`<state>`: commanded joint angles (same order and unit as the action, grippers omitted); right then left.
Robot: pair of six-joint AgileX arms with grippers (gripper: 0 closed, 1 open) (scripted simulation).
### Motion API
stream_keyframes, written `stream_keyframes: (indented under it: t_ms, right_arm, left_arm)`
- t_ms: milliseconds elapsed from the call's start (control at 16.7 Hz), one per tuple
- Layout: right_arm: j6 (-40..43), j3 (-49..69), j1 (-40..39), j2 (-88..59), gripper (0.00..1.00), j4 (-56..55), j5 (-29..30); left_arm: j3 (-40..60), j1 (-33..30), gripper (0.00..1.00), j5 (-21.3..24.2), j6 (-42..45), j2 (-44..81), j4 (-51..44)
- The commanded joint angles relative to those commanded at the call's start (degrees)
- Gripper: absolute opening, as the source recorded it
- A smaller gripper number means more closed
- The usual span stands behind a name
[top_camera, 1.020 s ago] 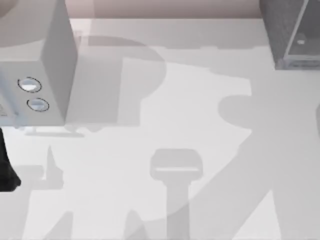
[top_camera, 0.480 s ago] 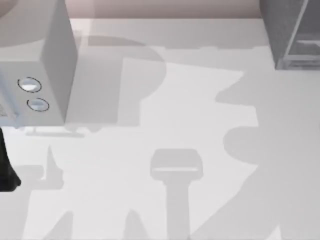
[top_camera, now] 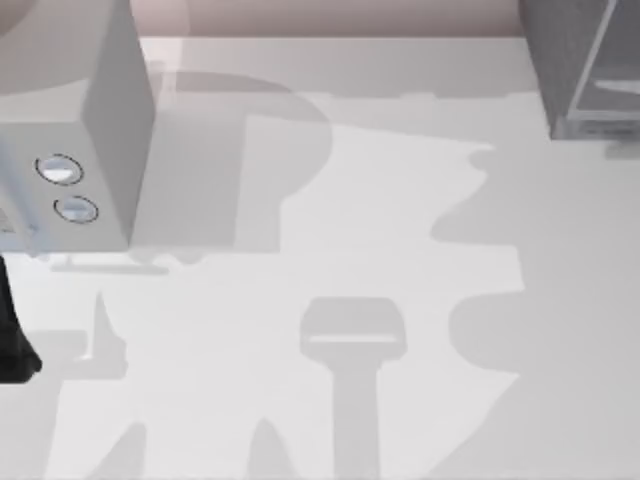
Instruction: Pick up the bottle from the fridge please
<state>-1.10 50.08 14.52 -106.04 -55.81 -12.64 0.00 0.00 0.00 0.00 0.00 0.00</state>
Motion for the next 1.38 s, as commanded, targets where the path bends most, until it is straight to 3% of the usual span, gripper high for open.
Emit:
stream_keyframes:
  t_ms: [300, 540, 1380]
  right_arm:
    - [0.0, -1.4, -0.9, 2.9, 0.0, 1.9, 0.5]
    - [0.4, -7.0, -2.5, 15.3, 0.0, 8.2, 2.2]
    - [0.8, -43.9, -12.4, 94.6, 0.0, 48.9, 10.9]
  left_arm:
    - [0.0, 0.0, 1.0, 0.0, 0.0, 0.0, 0.0]
    - [0.0, 0.0, 1.0, 0.0, 0.0, 0.0, 0.0]
    - [0.0, 0.0, 1.0, 0.0, 0.0, 0.0, 0.0]
